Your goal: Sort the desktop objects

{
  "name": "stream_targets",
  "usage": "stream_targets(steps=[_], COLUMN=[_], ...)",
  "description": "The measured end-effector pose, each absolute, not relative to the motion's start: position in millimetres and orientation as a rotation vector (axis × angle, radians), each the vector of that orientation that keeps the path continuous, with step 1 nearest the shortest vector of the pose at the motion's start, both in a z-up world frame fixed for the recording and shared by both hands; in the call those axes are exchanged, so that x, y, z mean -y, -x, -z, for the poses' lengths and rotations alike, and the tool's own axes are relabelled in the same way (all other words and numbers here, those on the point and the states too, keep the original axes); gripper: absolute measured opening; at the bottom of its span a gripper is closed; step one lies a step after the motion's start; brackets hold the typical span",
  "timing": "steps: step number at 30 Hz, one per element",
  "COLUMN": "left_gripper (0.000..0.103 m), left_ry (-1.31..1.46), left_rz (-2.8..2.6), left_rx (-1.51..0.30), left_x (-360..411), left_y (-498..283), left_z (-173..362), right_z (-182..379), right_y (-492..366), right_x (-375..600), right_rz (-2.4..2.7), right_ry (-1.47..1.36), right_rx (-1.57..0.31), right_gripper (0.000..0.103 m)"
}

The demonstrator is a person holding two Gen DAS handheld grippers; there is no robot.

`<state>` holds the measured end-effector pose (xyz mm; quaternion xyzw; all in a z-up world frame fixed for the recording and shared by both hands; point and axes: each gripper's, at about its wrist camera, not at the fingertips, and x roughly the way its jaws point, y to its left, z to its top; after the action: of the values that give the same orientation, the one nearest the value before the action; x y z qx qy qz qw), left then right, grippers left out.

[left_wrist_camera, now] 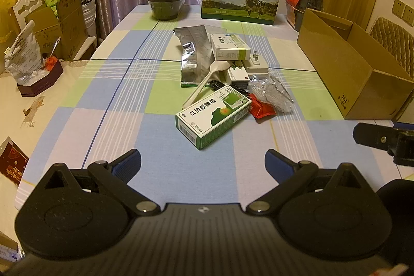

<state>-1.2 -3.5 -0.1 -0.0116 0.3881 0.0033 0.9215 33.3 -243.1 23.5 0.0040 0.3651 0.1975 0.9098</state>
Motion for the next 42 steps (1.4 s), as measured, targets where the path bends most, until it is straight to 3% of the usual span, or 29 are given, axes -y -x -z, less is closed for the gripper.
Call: stream_targets(steps=[31,42], left_gripper=[0.1,0.1], left_ry=[0.077,-0.031], left_rz=[0.026,0.095], left_rx=[-0.808,-0.792], left_x=[-3.0,-15.1], left_y=[-0.2,-33.2], left_z=[-5.9,-24.9], right_z=[-23.1,-34.6], right_y=[-46.3,-62.9], right_x=[250.7,239.6], right_rz=[-0.387,-0.432], right_ry=[-0.057,-0.069], right_rx=[-0.809,-0.725], right_gripper=[0.101,0.101])
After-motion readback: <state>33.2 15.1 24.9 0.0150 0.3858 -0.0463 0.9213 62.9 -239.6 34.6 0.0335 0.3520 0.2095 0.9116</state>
